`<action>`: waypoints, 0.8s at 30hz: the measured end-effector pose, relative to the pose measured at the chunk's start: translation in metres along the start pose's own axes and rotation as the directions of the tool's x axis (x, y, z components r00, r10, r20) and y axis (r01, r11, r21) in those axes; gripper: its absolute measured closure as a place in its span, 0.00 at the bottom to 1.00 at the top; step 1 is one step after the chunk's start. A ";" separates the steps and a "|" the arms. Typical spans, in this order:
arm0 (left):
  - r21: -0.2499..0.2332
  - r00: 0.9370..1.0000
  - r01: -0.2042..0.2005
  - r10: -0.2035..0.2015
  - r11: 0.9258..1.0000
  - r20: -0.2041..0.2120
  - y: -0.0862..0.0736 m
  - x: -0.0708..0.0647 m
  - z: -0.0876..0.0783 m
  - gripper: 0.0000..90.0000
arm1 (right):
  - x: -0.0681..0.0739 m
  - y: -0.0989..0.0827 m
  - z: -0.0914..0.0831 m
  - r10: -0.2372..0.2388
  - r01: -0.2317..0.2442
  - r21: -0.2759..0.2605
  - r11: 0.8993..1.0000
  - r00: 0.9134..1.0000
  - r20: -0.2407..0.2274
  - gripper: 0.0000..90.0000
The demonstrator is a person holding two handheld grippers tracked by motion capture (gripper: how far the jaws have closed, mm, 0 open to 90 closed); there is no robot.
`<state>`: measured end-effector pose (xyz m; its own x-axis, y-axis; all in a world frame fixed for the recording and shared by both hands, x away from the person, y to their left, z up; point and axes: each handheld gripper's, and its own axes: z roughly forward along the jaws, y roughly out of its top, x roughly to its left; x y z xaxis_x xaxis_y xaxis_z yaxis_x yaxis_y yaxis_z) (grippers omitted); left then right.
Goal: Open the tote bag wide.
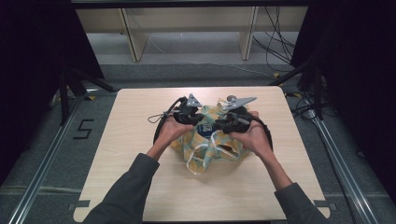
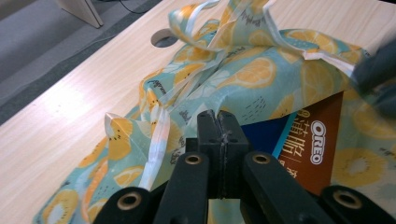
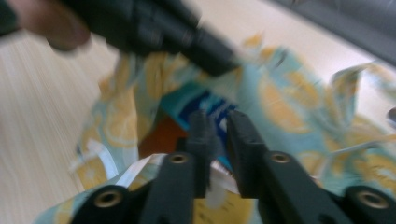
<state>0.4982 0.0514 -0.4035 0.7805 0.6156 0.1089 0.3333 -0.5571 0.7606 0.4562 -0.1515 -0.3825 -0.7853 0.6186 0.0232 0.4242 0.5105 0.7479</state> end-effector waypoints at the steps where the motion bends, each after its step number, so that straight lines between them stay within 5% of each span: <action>1: 0.004 1.000 -0.004 0.004 1.000 -0.005 0.000 0.000 0.001 0.99 | 0.004 -0.002 0.009 0.003 -0.004 0.026 1.000 1.000 0.009 0.96; 4: 0.005 1.000 -0.002 0.002 1.000 -0.005 0.001 0.005 0.002 0.99 | 0.004 -0.010 0.029 -0.002 -0.003 0.155 0.988 0.999 0.032 1.00; 8: 0.000 0.999 0.044 -0.044 0.999 -0.015 0.003 0.019 0.005 0.99 | 0.001 -0.028 0.026 -0.032 0.029 0.265 0.964 0.999 0.007 1.00; 12: 0.007 0.997 0.077 -0.077 0.997 -0.024 0.004 0.033 0.010 0.99 | -0.010 -0.058 0.011 -0.059 0.024 0.319 0.948 0.993 0.099 1.00; 14: 0.006 0.996 0.090 -0.090 0.996 -0.028 0.004 0.035 0.012 0.99 | -0.014 -0.067 0.007 -0.040 -0.001 0.330 0.944 0.992 0.118 1.00; 15: 0.009 0.994 0.104 -0.103 0.995 -0.035 0.003 0.041 0.014 0.99 | -0.025 -0.086 -0.001 -0.017 -0.031 0.305 0.952 0.988 0.152 1.00; 19: 0.023 0.991 0.118 -0.117 0.993 -0.060 -0.002 0.052 0.018 0.99 | -0.046 -0.114 -0.015 0.048 -0.116 0.287 0.951 0.972 0.232 1.00; 23: 0.035 0.987 0.143 -0.140 0.989 -0.081 -0.008 0.059 0.023 0.99 | -0.068 -0.137 -0.020 0.078 -0.184 0.333 0.925 0.949 0.306 1.00; 24: 0.038 0.986 0.163 -0.161 0.986 -0.047 -0.011 0.059 0.025 0.99 | -0.071 -0.142 -0.021 0.093 -0.190 0.320 0.928 0.951 0.294 1.00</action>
<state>0.5537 0.0802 -0.4215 0.6908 0.7229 0.0152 0.4756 -0.4702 0.7434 0.4428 -0.2807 -0.4759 -0.5750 0.8116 -0.1029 0.6871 0.5474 0.4777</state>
